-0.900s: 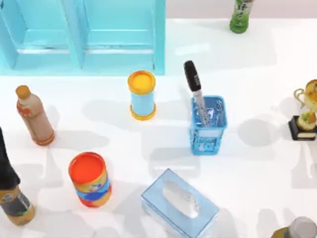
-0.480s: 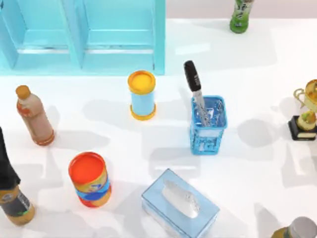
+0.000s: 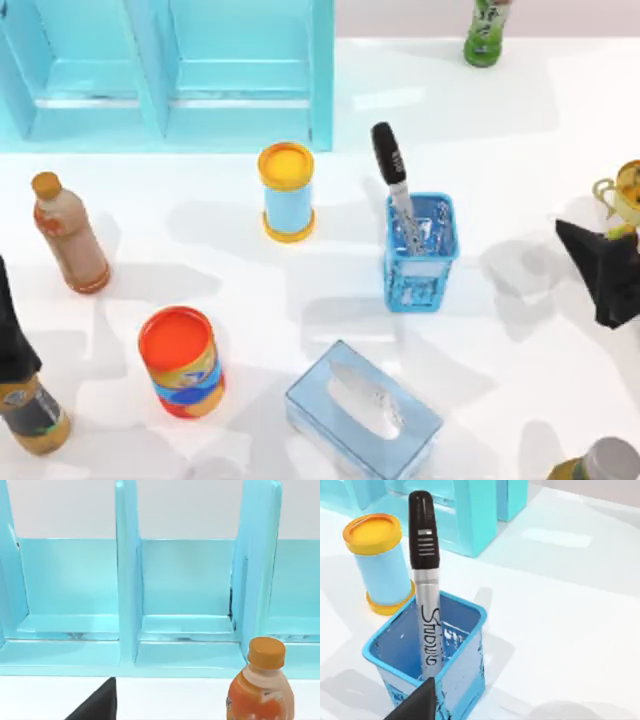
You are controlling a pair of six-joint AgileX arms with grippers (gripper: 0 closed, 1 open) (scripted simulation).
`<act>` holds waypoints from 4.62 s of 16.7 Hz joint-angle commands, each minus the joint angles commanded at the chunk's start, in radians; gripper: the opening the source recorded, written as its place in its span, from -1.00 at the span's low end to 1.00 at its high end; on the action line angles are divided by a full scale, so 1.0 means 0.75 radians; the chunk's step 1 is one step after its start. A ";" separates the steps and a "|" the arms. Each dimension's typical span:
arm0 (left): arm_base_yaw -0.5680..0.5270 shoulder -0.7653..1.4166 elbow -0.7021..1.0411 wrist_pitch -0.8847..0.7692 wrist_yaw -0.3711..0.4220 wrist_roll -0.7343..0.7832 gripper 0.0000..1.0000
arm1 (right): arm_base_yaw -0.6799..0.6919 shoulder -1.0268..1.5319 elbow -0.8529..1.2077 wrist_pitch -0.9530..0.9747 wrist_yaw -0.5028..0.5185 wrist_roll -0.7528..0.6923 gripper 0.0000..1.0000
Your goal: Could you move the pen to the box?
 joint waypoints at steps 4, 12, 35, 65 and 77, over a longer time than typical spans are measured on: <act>0.000 0.000 0.000 0.000 0.000 0.000 1.00 | 0.085 0.493 0.219 0.047 -0.142 -0.047 1.00; 0.000 0.000 0.000 0.000 0.000 0.000 1.00 | 0.141 0.827 0.390 0.084 -0.260 -0.085 1.00; 0.000 0.000 0.000 0.000 0.000 0.000 1.00 | 0.329 1.343 0.642 0.406 -0.102 0.047 0.40; 0.000 0.000 0.000 0.000 0.000 0.000 1.00 | -0.071 1.020 0.911 -0.401 -0.434 -0.266 -1.00; 0.000 0.000 0.000 0.000 0.000 0.000 1.00 | -0.246 0.839 0.996 -0.720 -0.548 -0.412 -1.00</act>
